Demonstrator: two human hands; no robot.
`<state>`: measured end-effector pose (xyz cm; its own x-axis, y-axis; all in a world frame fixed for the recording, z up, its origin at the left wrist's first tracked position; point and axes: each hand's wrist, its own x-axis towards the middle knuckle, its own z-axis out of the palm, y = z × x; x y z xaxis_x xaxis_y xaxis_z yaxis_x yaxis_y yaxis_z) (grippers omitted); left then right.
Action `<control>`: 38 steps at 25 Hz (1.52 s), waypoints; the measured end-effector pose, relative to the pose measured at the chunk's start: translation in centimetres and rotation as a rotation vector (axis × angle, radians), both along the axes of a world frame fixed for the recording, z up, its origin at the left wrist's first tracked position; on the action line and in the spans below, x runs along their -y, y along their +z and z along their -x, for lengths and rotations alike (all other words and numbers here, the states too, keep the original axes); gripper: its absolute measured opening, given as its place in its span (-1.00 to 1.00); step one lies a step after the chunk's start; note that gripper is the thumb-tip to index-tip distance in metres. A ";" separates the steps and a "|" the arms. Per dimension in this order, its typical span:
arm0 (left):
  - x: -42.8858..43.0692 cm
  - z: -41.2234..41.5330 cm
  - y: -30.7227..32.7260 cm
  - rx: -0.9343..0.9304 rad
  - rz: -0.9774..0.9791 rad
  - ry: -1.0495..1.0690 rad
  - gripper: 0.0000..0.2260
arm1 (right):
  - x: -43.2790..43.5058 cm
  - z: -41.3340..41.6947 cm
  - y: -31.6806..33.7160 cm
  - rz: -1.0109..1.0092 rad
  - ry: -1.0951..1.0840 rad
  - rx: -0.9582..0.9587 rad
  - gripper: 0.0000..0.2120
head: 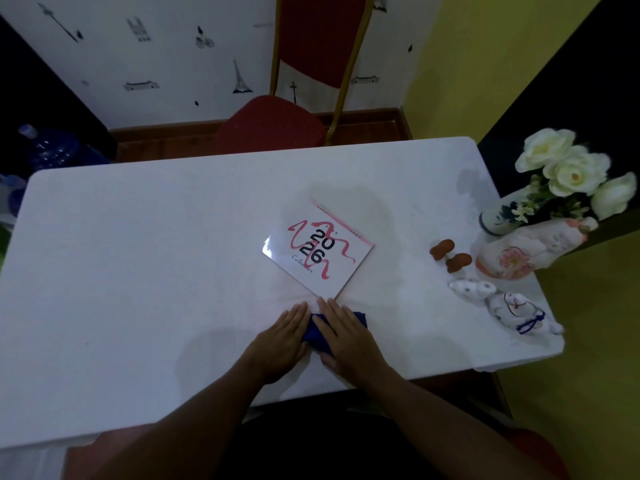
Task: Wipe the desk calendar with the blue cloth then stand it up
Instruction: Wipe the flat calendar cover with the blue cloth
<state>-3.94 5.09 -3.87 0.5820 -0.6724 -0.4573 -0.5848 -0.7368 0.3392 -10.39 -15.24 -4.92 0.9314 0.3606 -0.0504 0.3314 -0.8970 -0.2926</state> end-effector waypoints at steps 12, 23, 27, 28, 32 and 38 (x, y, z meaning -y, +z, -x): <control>-2.0 -3.5 2.6 0.017 0.099 0.167 -0.18 | 1.1 -2.4 2.8 -0.304 -0.126 -0.227 -0.65; -0.7 -11.3 0.9 0.147 0.013 0.322 -0.36 | 3.5 -17.3 6.9 -0.539 -0.546 -0.062 -0.54; -0.8 -12.6 -0.6 0.144 0.004 0.328 -0.35 | 1.6 -21.6 4.3 -0.493 -0.618 -0.138 -0.50; -1.0 -12.6 -1.1 0.146 0.008 0.318 -0.35 | 1.0 -22.0 3.4 -0.445 -0.607 -0.153 -0.48; -1.7 -12.5 -2.9 0.172 0.050 0.327 -0.35 | -0.8 -22.6 0.4 -0.214 -0.449 -0.107 -0.46; -1.6 -12.3 -4.8 0.219 0.112 0.366 -0.35 | -2.3 -22.8 -1.4 -0.085 -0.286 -0.107 -0.41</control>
